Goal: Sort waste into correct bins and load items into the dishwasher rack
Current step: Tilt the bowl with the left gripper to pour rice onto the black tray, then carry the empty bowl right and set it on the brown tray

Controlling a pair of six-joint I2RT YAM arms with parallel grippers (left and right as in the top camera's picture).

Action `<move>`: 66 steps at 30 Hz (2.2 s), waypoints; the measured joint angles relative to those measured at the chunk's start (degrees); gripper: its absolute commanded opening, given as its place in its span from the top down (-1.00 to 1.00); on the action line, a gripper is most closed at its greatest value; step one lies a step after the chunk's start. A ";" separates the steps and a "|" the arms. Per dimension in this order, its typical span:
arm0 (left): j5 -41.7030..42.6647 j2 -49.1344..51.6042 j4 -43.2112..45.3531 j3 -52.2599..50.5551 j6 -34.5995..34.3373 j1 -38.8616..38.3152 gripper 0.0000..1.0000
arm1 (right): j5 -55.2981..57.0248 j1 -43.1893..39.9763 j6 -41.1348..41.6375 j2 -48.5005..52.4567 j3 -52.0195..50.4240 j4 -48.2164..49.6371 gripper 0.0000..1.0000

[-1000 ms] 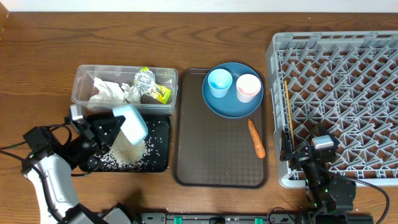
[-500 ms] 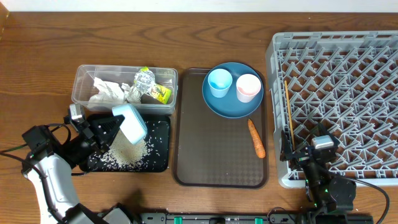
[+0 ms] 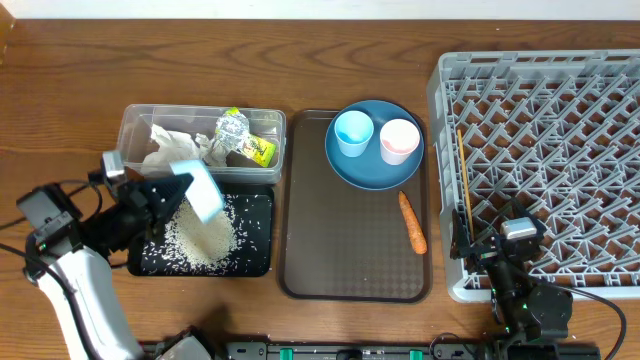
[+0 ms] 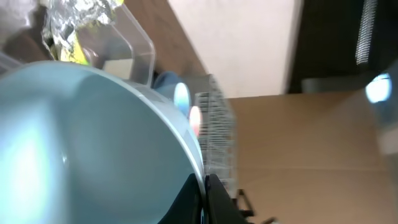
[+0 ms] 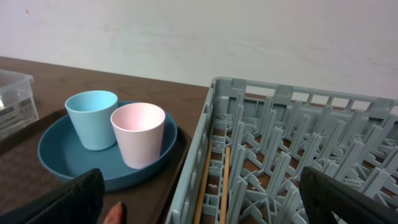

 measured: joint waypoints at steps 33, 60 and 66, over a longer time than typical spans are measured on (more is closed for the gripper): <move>-78.62 -16.70 -0.76 0.94 -10.93 -67.34 0.88 | 0.00 0.00 0.00 0.00 0.00 0.00 -0.99; -79.69 9.25 8.02 0.94 -25.51 -97.39 0.88 | 0.00 0.00 0.00 0.00 0.00 0.00 -0.98; -79.65 12.13 8.28 0.94 -26.27 -97.59 0.88 | 0.00 0.00 0.00 0.00 0.00 0.00 -0.98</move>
